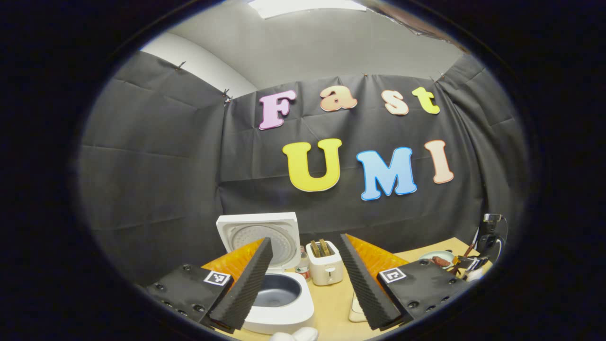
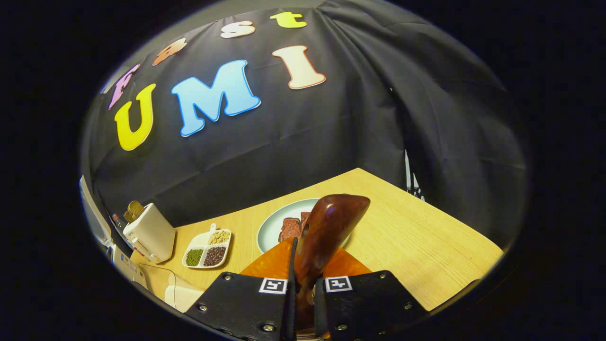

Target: Close the left gripper, press the button to open the rice cooker; take a wooden spoon from the chopstick holder with the right hand, scoop a spoonful of rice and pour it into the rice cooker, then put the wooden spoon back into the chopstick holder.

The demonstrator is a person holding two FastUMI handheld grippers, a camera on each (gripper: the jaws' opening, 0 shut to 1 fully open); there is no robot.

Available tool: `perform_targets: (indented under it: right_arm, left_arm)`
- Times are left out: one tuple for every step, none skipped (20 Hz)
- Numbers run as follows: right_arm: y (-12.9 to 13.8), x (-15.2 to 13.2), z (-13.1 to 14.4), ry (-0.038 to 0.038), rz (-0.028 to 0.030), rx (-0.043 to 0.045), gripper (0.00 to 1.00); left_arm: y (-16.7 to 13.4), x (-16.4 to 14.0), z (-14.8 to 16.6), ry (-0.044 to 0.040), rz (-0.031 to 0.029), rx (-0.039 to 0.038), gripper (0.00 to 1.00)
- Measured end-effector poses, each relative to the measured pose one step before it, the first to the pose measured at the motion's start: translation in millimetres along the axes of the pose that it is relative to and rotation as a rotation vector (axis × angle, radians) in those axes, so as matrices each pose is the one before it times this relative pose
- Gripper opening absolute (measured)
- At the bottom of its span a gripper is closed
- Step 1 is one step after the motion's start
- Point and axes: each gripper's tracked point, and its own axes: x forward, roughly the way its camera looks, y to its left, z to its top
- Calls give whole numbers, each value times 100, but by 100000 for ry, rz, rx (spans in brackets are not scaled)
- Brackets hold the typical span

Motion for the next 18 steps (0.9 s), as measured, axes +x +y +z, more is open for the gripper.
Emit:
perform_targets:
  right_arm:
    - [292, -33, -14, 819, 491, -2303, 15]
    - [250, -215, 190, -403, 1385, -767, 15]
    - [-35, -90, -104, 610, -1034, -1452, 15]
    - [-3, -204, 38, -96, -278, -926, 15]
    - [169, -223, 477, -661, 462, -320, 15]
    - [207, -477, 550, -2017, -665, -1265, 15]
    - [266, -411, 788, -1506, -424, -1565, 15]
    - [421, -564, 832, -2150, 64, -1548, 15]
    - [540, -503, 1244, -2449, 170, -2717, 15]
    - [613, -678, 1339, -2583, 104, -3456, 15]
    - [704, -669, 1670, -2975, 63, -3549, 15]
    - [1097, -708, 1788, -2377, 1719, -2451, 15]
    - [1092, -615, 1702, -2412, 889, -2584, 15]
    - [1415, -529, 1531, -2392, 1821, -2268, 15]
    - [1433, -622, 1547, -1835, 1780, -2387, 15]
    - [1591, -604, 1425, -2114, 1940, -2081, 15]
    - [1763, -540, 1262, -1831, 2445, -1322, 15]
    - [1957, -390, 922, -1443, 2005, -1347, 15]
  left_arm:
    - [153, 110, 18, 125, -64, 163, 100]
    - [208, -87, -151, -61, 57, 256, 100]
    - [51, 47, 29, 113, -14, 46, 100]
    - [108, -58, -225, 314, -150, -293, 98]
    - [85, -93, -71, 269, -263, -282, 95]
    - [157, -75, -157, 127, 51, 205, 100]
    - [393, -35, -63, 77, 280, 202, 98]
    - [279, -129, -59, -135, -249, -183, 100]
    - [362, -42, 64, -157, 396, 20, 100]
    - [419, -71, -190, 79, -46, -29, 100]
    - [382, -110, -101, -3, 135, -122, 100]
    - [444, -137, -139, 135, 211, -86, 100]
    - [513, 2, -112, 192, 229, -64, 100]
    - [565, -108, -273, 135, 445, -28, 100]
    - [554, 18, -121, 77, 308, -29, 100]
    - [704, -28, -173, 2, 723, -13, 100]
    - [702, -66, -68, -141, 563, 15, 100]
    - [670, -172, -178, -357, 696, -215, 100]
